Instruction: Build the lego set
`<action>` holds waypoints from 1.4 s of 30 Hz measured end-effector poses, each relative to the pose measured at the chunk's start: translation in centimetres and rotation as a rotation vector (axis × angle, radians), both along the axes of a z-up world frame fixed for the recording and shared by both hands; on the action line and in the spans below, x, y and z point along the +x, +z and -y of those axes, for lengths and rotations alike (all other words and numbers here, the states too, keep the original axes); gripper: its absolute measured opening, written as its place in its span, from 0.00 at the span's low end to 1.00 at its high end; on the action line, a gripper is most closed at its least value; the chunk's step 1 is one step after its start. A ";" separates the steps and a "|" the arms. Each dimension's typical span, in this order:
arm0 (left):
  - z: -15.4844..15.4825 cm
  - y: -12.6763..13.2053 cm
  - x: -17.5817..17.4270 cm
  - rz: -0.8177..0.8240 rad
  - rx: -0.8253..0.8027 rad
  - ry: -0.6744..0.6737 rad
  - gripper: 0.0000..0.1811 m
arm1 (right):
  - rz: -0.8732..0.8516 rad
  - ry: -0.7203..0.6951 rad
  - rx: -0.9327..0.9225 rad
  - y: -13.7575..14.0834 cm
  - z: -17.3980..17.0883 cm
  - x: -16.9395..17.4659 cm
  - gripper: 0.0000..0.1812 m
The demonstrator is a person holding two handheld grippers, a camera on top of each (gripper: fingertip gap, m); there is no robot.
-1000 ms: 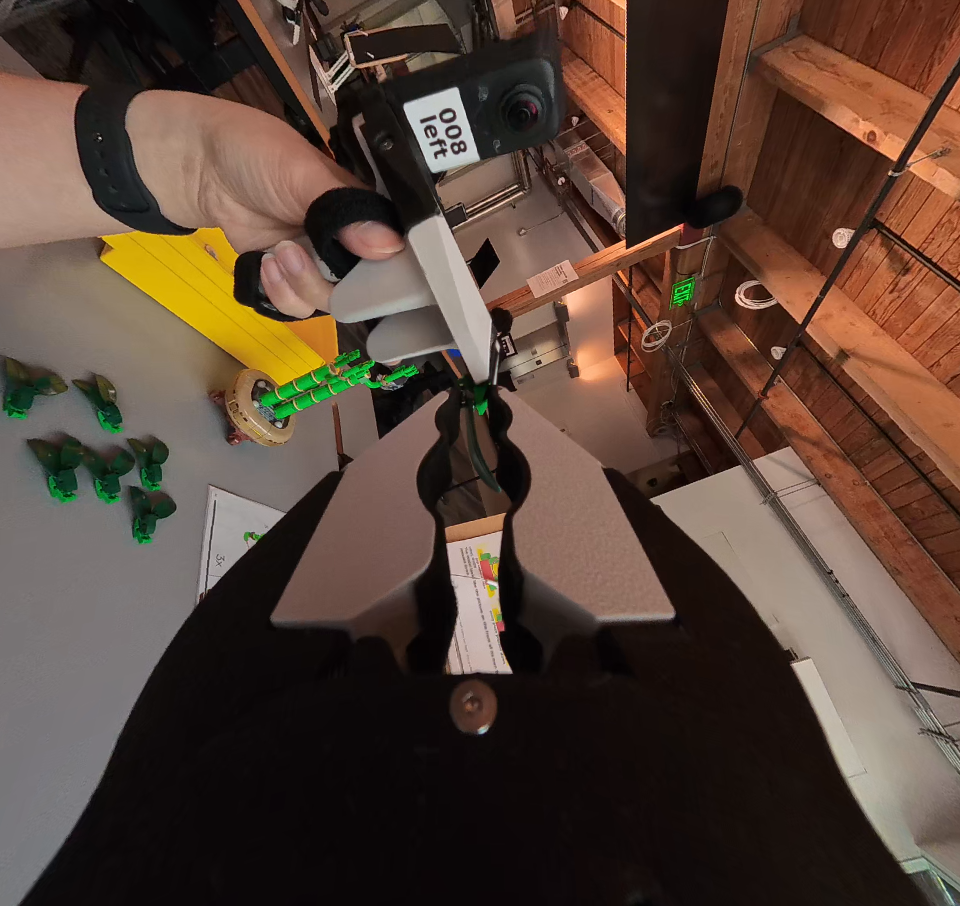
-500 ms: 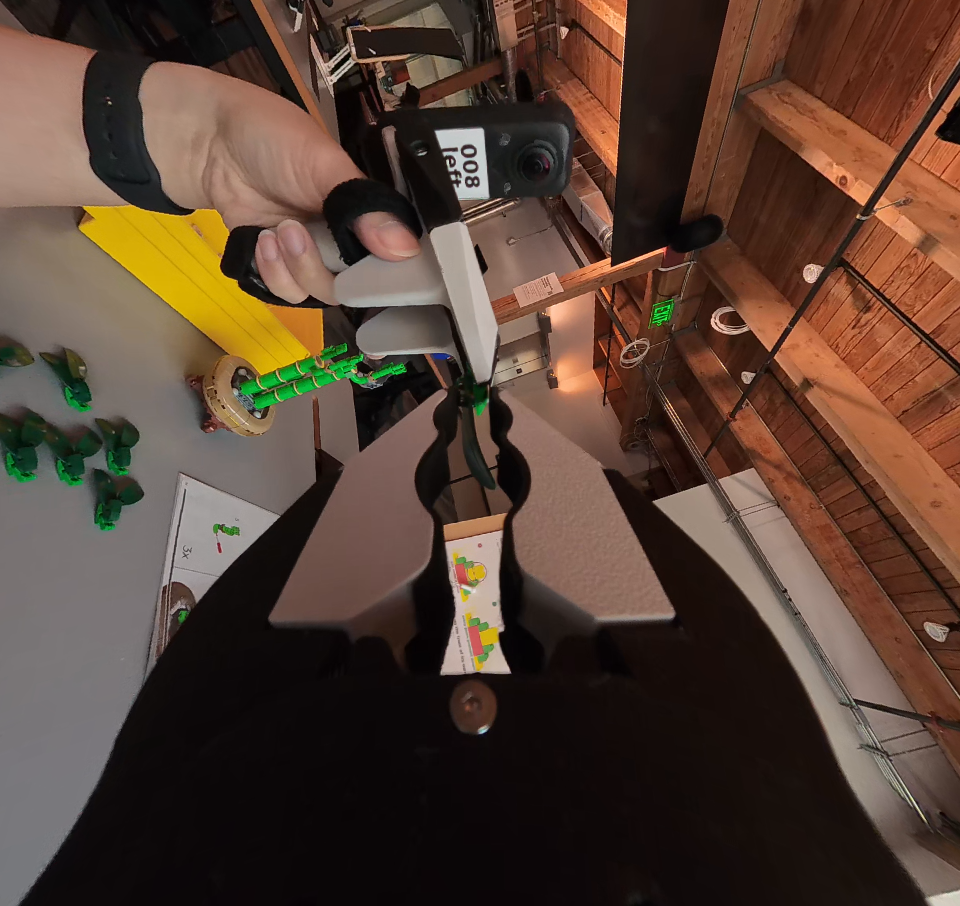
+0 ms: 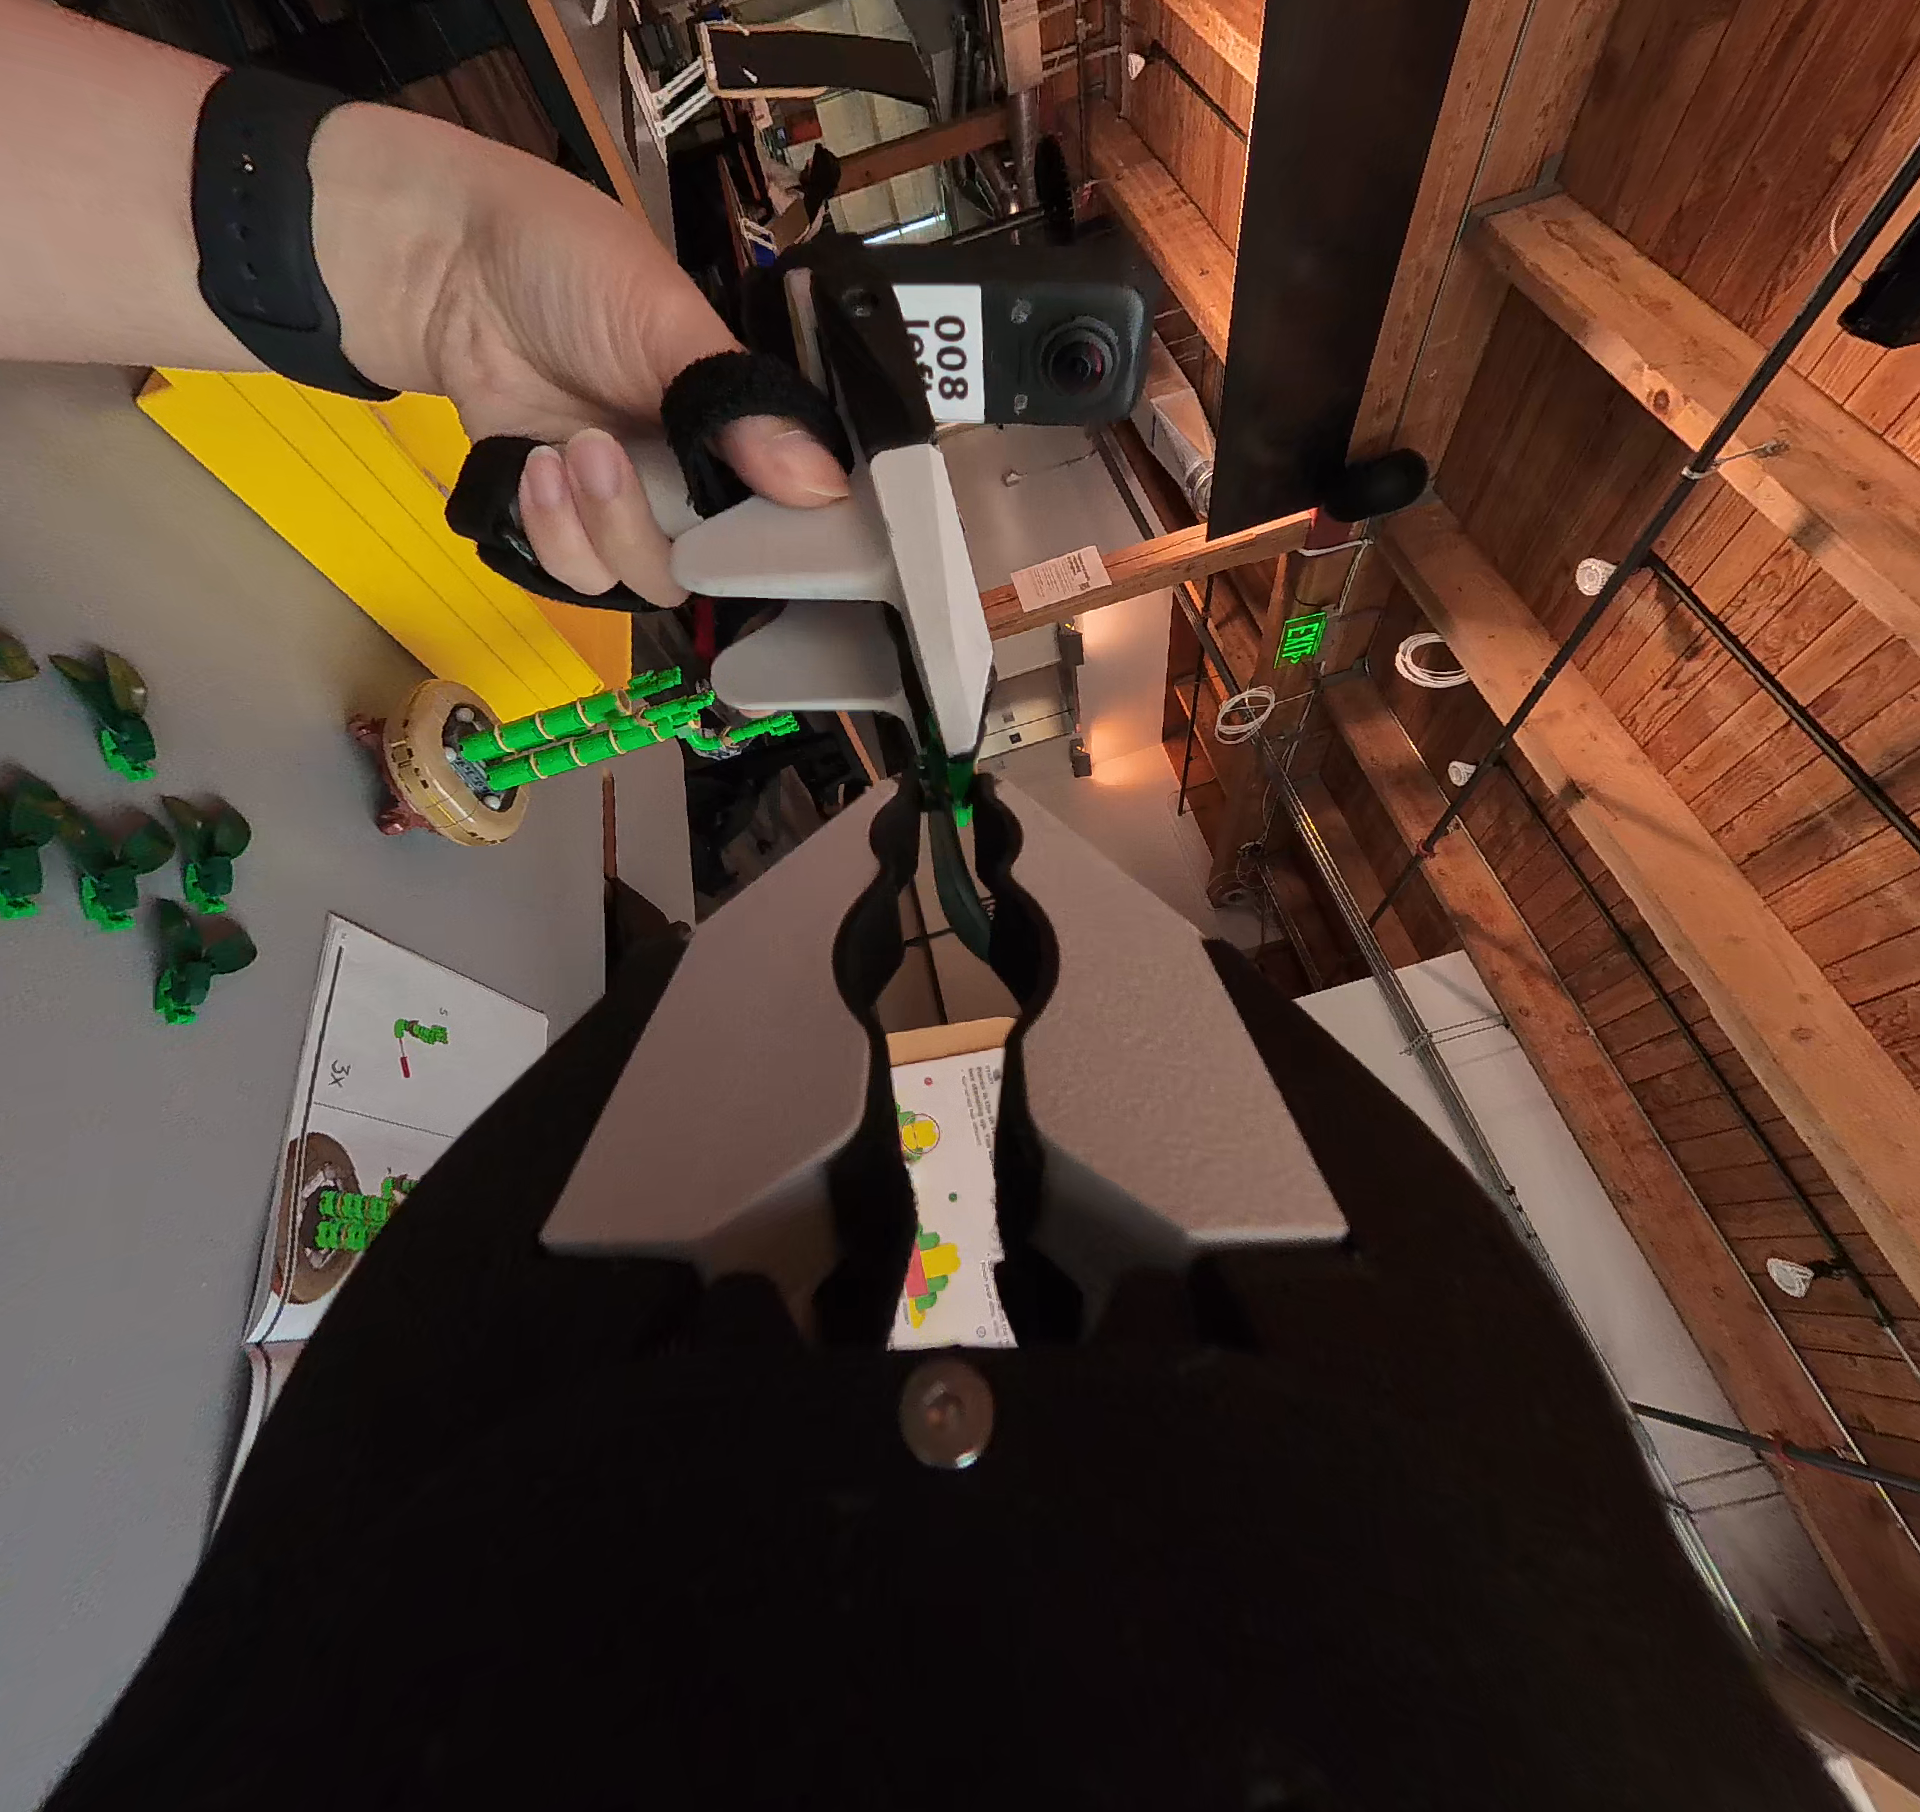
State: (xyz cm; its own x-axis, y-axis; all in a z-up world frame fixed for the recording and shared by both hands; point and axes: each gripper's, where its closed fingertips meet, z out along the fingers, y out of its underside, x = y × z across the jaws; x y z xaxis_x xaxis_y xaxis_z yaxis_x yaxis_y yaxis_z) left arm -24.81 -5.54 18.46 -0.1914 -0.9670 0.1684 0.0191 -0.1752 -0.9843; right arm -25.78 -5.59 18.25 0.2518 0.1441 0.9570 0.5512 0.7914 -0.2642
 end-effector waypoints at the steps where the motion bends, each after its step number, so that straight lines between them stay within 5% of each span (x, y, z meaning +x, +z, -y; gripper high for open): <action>1: -0.2 -0.1 -0.1 -0.004 0.001 0.009 0.06 | 0.001 0.001 0.003 0.0 0.1 0.0 0.04; 32: -0.9 -0.6 0.3 -0.015 0.043 0.027 0.03 | -0.005 0.029 -0.015 -0.3 -0.9 0.6 0.07; 36: -1.6 0.8 -0.2 0.080 0.035 0.054 0.03 | -0.095 0.051 0.041 1.3 -0.6 0.9 0.17; 39: -2.1 2.6 -1.2 0.213 0.085 0.096 0.03 | -0.340 0.146 0.052 4.8 0.6 2.5 0.19; 42: -2.2 4.8 -2.6 0.382 0.194 0.182 0.03 | -0.718 0.445 -0.272 7.8 0.8 4.9 0.18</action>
